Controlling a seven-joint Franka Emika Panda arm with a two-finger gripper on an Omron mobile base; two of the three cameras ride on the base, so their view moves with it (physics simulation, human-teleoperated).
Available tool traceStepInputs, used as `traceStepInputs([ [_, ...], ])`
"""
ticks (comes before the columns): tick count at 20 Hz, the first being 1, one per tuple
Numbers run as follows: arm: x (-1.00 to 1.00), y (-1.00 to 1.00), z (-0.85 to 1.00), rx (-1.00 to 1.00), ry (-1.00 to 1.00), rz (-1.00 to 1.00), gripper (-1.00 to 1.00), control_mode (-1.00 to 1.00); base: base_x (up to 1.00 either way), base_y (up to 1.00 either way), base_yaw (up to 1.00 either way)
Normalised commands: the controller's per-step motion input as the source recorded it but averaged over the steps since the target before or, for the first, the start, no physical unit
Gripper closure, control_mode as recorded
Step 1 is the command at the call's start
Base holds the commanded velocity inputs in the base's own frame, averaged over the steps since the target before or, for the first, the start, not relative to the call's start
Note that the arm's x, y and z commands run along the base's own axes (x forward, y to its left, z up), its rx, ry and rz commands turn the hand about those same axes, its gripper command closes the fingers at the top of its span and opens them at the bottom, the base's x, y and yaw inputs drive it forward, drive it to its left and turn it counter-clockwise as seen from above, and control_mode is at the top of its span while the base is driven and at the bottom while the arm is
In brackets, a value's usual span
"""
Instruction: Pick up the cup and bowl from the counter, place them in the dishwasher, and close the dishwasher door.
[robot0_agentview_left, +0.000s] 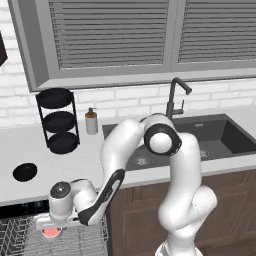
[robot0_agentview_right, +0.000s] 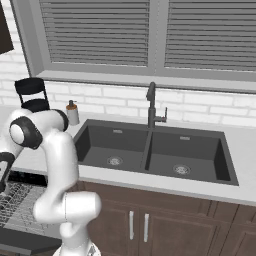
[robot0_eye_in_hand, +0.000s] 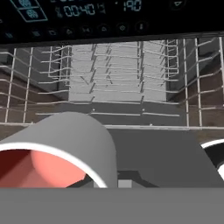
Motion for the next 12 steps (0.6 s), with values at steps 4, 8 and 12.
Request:
traceStepInputs([
  [4, -0.28, 0.51, 0.64, -0.14, 0.04, -0.11, 1.00, -1.00, 0.00, 0.00, 0.00],
  [8, 0.01, 0.18, 0.79, -0.16, 0.16, -0.04, 1.00, -1.00, 0.00, 0.00, 0.00],
  [12, 0.35, 0.27, 0.44, -0.19, 0.19, -0.06, 1.00, -1.00, 0.00, 0.00, 0.00],
])
